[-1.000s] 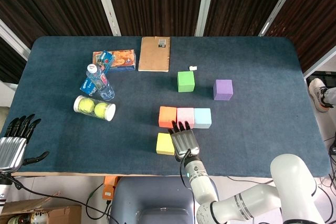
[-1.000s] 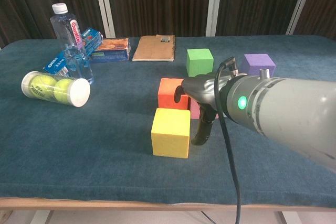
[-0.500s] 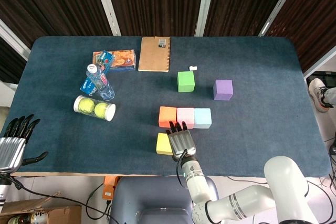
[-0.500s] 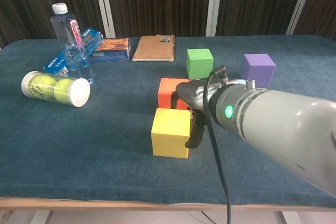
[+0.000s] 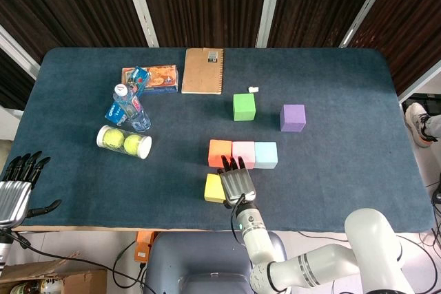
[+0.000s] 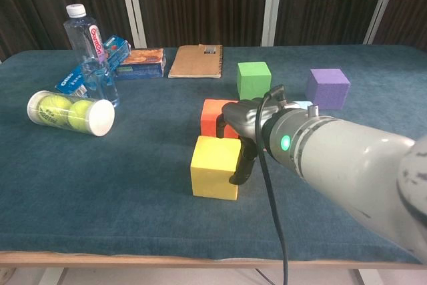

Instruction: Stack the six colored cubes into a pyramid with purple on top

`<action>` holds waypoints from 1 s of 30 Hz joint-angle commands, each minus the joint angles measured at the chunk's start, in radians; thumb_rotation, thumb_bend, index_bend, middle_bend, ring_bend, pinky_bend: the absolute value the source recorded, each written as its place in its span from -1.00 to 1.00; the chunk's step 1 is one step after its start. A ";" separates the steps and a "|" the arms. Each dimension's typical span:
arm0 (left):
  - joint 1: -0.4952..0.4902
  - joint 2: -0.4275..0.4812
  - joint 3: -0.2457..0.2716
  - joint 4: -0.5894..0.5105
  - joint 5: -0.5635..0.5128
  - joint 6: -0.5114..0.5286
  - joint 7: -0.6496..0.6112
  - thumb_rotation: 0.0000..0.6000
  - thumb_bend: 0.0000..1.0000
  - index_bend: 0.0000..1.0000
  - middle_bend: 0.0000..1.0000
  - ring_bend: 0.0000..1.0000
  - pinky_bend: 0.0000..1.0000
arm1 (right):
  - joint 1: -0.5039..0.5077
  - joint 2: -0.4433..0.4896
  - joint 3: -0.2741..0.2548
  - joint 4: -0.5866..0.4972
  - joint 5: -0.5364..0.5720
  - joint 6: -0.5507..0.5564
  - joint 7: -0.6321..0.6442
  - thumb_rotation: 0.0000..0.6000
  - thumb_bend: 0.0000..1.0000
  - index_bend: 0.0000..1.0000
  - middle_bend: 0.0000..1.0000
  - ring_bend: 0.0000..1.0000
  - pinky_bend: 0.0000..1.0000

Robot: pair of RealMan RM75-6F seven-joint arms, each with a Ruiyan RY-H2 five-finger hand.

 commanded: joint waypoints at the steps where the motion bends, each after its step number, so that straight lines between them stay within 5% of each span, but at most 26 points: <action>1: 0.000 -0.002 -0.001 0.002 -0.001 -0.001 -0.001 0.59 -0.71 -0.71 -0.91 -1.00 -0.83 | -0.010 0.019 0.003 -0.026 -0.024 -0.005 0.014 1.00 -0.46 0.02 -1.00 -1.00 -1.00; 15: 0.004 -0.003 -0.006 -0.003 -0.008 -0.012 0.017 0.59 -0.71 -0.71 -0.91 -1.00 -0.83 | -0.079 0.288 0.045 -0.220 -0.136 -0.038 0.100 1.00 -0.41 0.11 -1.00 -1.00 -1.00; 23: 0.002 -0.005 -0.010 -0.006 -0.024 -0.033 0.033 0.59 -0.71 -0.72 -0.91 -1.00 -0.83 | -0.049 0.452 0.095 -0.136 -0.048 -0.243 0.128 1.00 -0.36 0.10 -1.00 -1.00 -1.00; 30: -0.007 -0.009 -0.017 0.003 -0.033 -0.053 0.024 0.61 -0.71 -0.72 -0.91 -1.00 -0.83 | -0.010 0.494 0.081 -0.069 0.005 -0.373 0.161 1.00 -0.36 0.07 -1.00 -1.00 -1.00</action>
